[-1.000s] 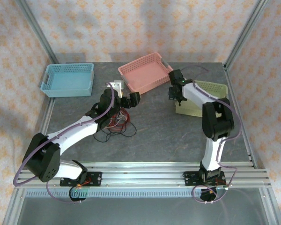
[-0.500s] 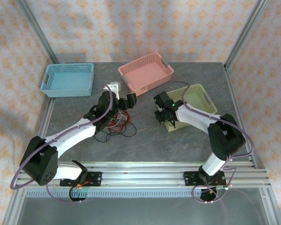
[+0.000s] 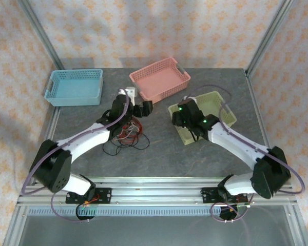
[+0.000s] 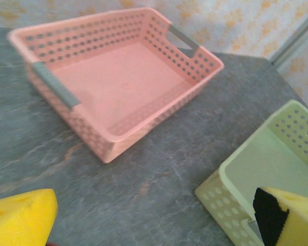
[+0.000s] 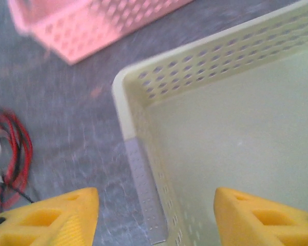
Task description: Untangle the cables
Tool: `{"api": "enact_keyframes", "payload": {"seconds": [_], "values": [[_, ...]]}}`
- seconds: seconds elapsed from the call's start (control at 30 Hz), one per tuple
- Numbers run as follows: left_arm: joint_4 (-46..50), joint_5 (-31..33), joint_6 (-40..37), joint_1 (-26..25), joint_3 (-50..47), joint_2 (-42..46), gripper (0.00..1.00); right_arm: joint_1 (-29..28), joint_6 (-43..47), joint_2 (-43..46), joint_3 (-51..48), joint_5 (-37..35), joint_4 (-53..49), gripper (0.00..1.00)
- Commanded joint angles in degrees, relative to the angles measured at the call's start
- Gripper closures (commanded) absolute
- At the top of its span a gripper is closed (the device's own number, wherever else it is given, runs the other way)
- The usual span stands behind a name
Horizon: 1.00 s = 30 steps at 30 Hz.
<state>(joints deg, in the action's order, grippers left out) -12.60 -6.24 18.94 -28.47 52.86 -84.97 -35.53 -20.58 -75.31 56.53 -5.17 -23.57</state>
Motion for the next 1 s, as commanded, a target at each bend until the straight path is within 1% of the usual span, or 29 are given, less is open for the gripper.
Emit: {"api": "enact_keyframes", "payload": {"seconds": [0.0, 0.07, 0.17, 0.23, 0.37, 0.5, 0.67, 0.8, 0.9, 0.97], "values": [[2.8, -6.1, -4.9, -2.0, 7.7, -5.6, 0.01, 2.5, -14.2, 5.0, -3.1, -8.9, -5.0, 0.36], [4.0, -7.6, -5.8, -3.2, 11.8, -9.4, 0.01, 5.4, -18.4, 8.6, -5.5, -9.0, -6.3, 0.33], [4.7, -9.0, -6.3, -5.1, 16.7, -14.3, 0.01, 9.7, -24.0, 12.6, -8.2, -10.2, -9.8, 0.31], [5.5, -9.5, -6.7, -6.5, 19.8, -17.3, 0.01, 12.0, -26.1, 14.6, -9.8, -10.5, -11.2, 0.31], [7.4, -10.1, -7.0, -9.1, 25.8, -22.6, 0.01, 15.4, -29.7, 16.0, -12.6, -8.9, -12.3, 0.30], [8.2, -9.2, -6.7, -11.4, 28.9, -26.1, 0.01, 17.1, -32.7, 15.2, -13.5, -8.4, -13.0, 0.31], [7.0, -9.3, -5.6, -12.3, 28.5, -26.7, 0.01, 17.5, -32.6, 11.7, -13.6, -7.7, -11.7, 0.31], [6.4, -9.1, -4.9, -12.4, 27.8, -26.6, 0.01, 18.3, -31.4, 9.7, -14.0, -6.6, -8.5, 0.36], [6.5, -8.9, -4.7, -12.3, 27.7, -26.5, 0.01, 18.7, -30.8, 8.0, -13.8, -5.8, -6.8, 0.39], [6.5, -8.8, -4.7, -12.4, 27.6, -26.4, 0.01, 18.8, -30.1, 5.6, -13.6, -5.3, -5.9, 0.41]]}}
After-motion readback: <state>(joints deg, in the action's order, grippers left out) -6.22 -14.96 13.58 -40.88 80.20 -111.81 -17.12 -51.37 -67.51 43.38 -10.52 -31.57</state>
